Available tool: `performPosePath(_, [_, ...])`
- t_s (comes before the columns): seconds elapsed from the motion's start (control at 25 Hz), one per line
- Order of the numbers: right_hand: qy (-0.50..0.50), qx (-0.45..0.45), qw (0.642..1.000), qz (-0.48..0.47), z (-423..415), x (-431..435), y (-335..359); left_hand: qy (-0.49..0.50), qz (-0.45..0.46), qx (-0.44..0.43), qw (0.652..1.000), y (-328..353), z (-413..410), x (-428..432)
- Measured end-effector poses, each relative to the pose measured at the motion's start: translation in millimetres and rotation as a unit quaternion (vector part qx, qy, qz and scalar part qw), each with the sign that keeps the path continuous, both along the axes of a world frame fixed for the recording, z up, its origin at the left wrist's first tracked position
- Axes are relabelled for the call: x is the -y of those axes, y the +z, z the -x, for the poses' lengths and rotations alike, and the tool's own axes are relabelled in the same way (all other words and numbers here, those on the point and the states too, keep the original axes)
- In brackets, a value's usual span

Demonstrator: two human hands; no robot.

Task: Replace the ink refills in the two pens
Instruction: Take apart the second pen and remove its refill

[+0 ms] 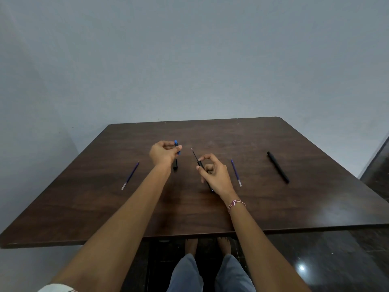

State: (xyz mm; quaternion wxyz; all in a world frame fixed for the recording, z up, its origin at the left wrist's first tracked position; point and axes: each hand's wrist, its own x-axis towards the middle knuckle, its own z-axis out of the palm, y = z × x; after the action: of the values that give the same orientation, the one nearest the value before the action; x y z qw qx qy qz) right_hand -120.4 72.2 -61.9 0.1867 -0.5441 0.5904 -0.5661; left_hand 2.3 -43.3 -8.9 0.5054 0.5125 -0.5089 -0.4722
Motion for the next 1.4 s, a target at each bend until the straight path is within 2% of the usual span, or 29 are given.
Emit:
performPosePath(0.12, [-0.003, 0.005, 1.0, 0.003, 0.5, 0.3, -0.1, 0.004, 0.007, 0.185, 0.983, -4.1, -18.7, 5.0])
performPosePath(0.24, [0.0, 0.008, 1.0, 0.004, 1.3, 0.7, -0.5, 0.009, -0.005, 0.352, 0.936, -8.3, -36.1, 5.0])
performPosePath(0.36, [0.0, 0.009, 1.0, 0.004, 1.5, 1.3, -0.3, -0.005, -0.029, 0.409, 0.912, -12.0, -41.5, 2.3])
performPosePath(0.56, [0.0, 0.016, 1.0, 0.015, 2.3, 0.8, -0.1, -0.029, -0.032, 0.437, 0.898, -13.1, -40.4, 3.6])
performPosePath(0.64, [0.004, 0.017, 1.0, 0.018, 1.9, 0.6, 0.0, -0.008, 0.009, 0.415, 0.91, -14.3, -40.8, 4.0])
performPosePath(0.76, [0.004, 0.021, 1.0, 0.019, 3.2, 0.3, -0.4, 0.004, 0.104, 0.277, 0.955, -13.1, -35.3, -1.6])
performPosePath(0.88, [0.006, 0.029, 0.999, 0.032, 1.6, -0.4, 0.1, -0.07, 0.072, 0.106, 0.989, -8.2, -21.1, -13.9])
performPosePath(1.0, [0.016, 0.043, 0.998, 0.044, -0.1, 0.1, 1.5, -0.172, 0.01, -0.024, 0.985, -4.8, -4.4, -26.5])
performPosePath(1.16, [0.028, 0.058, 0.996, 0.056, 0.3, -1.3, 1.6, -0.216, -0.022, -0.068, 0.974, -1.8, 11.0, -39.4])
performPosePath(1.4, [0.019, 0.053, 0.997, 0.047, 1.7, 1.6, -2.3, -0.185, -0.029, -0.106, 0.977, 3.1, 15.1, -39.1])
